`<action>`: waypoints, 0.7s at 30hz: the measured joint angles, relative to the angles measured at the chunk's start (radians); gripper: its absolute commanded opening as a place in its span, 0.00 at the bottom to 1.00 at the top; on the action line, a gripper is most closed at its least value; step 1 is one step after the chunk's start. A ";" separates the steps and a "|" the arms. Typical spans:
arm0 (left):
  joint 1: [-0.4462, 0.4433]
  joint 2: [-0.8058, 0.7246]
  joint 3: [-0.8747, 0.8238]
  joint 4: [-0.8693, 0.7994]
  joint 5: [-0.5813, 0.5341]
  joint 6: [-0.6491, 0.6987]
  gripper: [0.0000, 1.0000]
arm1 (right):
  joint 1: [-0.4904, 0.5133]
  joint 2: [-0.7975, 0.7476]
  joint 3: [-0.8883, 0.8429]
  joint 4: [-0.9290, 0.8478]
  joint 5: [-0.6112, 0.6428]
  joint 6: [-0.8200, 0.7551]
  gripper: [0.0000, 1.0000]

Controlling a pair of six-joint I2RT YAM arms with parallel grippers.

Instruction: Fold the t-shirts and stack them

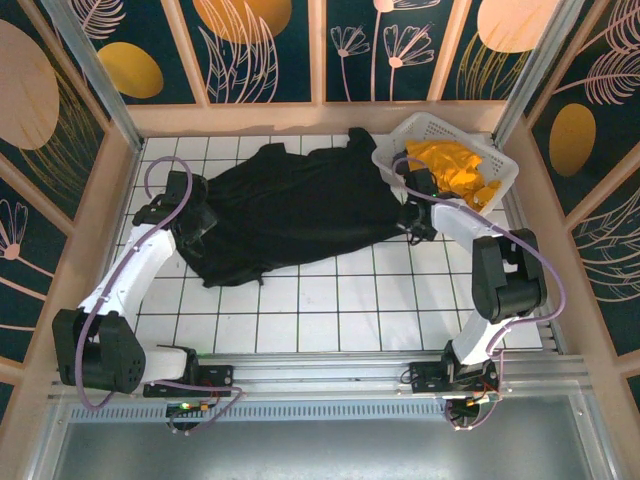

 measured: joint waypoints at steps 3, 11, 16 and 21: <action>0.051 -0.005 -0.066 -0.006 -0.009 0.009 0.48 | -0.011 0.001 0.000 -0.007 0.013 -0.022 0.00; 0.128 -0.004 -0.236 -0.006 0.042 0.013 0.53 | -0.011 0.006 0.003 -0.015 0.010 -0.053 0.00; 0.151 0.031 -0.238 0.021 0.069 0.034 0.50 | -0.011 0.006 0.005 -0.018 0.010 -0.057 0.00; 0.153 0.046 -0.270 0.055 0.127 0.037 0.43 | -0.011 0.006 0.005 -0.018 0.009 -0.060 0.00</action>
